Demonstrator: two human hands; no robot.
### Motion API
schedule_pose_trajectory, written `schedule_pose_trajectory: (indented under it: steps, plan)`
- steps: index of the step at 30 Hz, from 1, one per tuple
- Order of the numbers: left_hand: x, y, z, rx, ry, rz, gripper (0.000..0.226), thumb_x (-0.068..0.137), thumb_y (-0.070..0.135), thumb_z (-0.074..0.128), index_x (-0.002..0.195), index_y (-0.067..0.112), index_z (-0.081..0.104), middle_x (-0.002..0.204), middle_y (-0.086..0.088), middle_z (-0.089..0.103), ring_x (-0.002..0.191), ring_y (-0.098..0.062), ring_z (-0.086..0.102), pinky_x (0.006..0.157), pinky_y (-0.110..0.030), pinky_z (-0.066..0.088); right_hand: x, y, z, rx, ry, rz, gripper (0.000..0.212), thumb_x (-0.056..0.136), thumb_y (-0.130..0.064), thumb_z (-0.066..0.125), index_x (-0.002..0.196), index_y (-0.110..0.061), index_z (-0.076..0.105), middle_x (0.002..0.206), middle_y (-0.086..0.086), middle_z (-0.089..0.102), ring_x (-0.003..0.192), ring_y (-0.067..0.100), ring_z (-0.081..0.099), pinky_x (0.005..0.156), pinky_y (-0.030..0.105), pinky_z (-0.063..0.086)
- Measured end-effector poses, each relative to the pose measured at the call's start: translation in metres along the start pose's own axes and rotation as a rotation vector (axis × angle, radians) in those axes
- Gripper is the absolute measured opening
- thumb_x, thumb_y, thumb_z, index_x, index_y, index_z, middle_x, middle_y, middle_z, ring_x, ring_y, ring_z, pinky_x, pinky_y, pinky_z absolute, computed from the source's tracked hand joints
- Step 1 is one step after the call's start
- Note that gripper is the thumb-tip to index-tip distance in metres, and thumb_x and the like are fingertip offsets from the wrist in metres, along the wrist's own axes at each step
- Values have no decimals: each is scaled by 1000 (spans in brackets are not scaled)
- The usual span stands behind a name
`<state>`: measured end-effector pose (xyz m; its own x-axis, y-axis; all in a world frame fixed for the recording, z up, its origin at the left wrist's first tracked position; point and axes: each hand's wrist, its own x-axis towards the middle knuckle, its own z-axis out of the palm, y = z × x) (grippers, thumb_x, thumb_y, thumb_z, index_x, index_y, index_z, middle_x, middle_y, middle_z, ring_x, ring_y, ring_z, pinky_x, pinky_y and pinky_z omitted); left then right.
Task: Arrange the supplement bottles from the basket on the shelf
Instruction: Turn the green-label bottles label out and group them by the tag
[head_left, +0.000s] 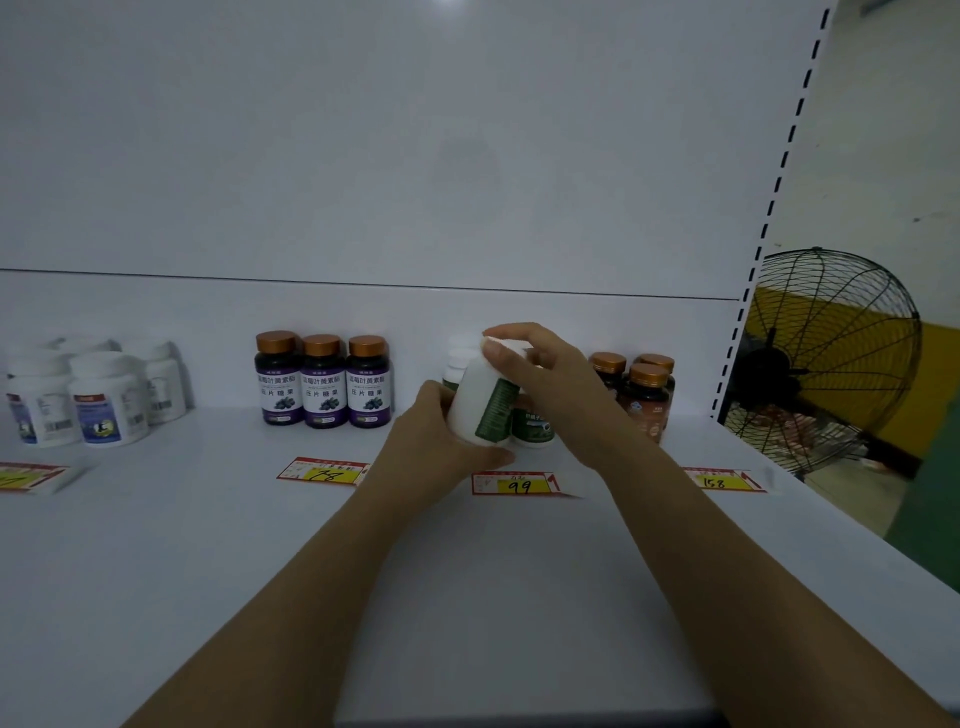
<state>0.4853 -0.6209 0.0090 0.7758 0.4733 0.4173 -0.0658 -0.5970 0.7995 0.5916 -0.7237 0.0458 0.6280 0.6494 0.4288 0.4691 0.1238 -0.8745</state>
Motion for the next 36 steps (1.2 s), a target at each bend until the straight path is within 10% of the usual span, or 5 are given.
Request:
schedule_pose_trajectory:
  steps: [22,36]
  plan:
    - [1,6,0,-100,-114,2,42,75,28,77,107,29,50,94,19,59,85,5,57,66,-8,45,0,5,-14,281,-148,89,34,97,-23,50,131,-19,51,130,9,57,119,25,56,102,44,46]
    - [2,5,1,-132,-175,-34,38,77,26,75,104,29,48,97,14,61,86,0,59,67,-8,46,-1,9,-14,179,-92,165,35,93,-31,56,115,-5,63,106,12,70,98,25,68,88,35,55]
